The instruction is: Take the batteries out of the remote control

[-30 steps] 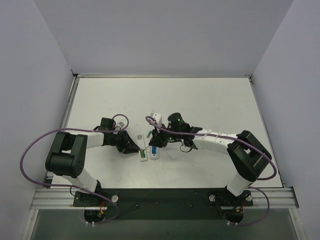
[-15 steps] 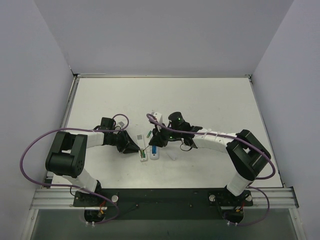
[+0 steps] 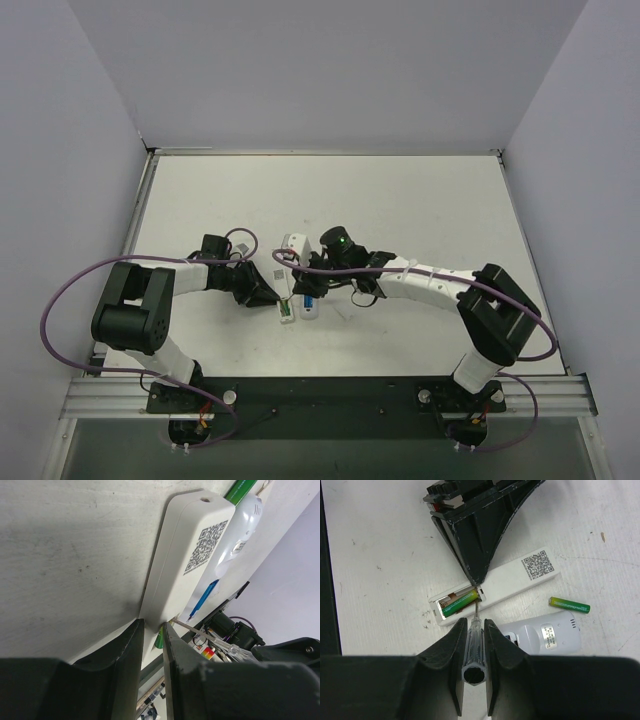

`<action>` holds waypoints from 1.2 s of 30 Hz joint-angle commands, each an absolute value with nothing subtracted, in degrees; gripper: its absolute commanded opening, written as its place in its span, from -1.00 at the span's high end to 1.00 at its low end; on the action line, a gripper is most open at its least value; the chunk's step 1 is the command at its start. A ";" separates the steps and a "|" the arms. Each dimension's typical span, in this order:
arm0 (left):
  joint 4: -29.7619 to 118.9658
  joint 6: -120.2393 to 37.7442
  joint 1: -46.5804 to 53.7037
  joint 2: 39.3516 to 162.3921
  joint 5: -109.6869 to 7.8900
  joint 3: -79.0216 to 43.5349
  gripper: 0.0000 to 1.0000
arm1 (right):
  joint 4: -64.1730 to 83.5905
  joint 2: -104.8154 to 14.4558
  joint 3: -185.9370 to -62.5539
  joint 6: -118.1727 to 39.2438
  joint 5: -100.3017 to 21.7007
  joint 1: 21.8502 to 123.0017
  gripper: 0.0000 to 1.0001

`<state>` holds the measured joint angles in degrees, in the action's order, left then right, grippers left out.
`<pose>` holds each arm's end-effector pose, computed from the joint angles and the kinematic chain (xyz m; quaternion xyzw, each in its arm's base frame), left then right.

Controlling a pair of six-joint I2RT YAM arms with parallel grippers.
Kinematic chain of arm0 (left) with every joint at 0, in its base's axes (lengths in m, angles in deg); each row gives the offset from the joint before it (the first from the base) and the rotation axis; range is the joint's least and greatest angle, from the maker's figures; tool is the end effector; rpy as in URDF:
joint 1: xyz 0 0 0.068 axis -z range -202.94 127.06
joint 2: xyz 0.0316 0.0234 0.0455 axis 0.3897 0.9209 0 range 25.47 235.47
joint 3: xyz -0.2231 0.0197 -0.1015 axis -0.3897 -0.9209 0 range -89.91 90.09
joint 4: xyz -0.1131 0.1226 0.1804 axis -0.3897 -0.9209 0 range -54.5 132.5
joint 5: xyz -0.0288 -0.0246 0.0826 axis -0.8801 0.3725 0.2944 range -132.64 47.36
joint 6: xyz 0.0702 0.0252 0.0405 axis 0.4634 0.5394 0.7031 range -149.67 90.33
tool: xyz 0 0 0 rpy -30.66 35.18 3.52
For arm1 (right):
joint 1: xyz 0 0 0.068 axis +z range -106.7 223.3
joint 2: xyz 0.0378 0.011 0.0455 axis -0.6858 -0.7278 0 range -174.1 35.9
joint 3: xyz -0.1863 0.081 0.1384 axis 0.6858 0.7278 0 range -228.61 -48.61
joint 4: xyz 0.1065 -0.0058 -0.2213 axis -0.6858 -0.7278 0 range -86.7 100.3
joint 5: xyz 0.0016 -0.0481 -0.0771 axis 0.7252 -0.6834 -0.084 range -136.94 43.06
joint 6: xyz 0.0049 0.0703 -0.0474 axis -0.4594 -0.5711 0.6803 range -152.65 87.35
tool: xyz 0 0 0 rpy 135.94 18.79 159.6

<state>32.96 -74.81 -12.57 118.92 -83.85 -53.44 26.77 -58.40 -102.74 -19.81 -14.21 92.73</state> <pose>0.2476 -0.0952 0.0712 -0.2056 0.8959 -0.3937 0.0081 0.2138 0.3118 0.1925 -0.5473 0.6080 0.3887 0.4240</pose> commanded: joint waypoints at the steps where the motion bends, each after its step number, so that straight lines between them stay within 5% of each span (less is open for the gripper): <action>1: 31.42 -73.17 -12.30 120.12 -79.90 -53.17 0.39 | 16.29 -58.14 -103.80 -18.24 -12.22 96.03 1.00; 22: 32.13 -73.53 -12.22 119.25 -80.17 -53.61 0.37 | 11.97 -57.01 -107.59 -20.43 -22.07 98.67 1.00; 36: 24.66 -70.63 -12.48 113.36 -78.41 -45.10 -0.15 | 15.93 -46.29 -101.88 -30.45 -26.71 102.98 1.00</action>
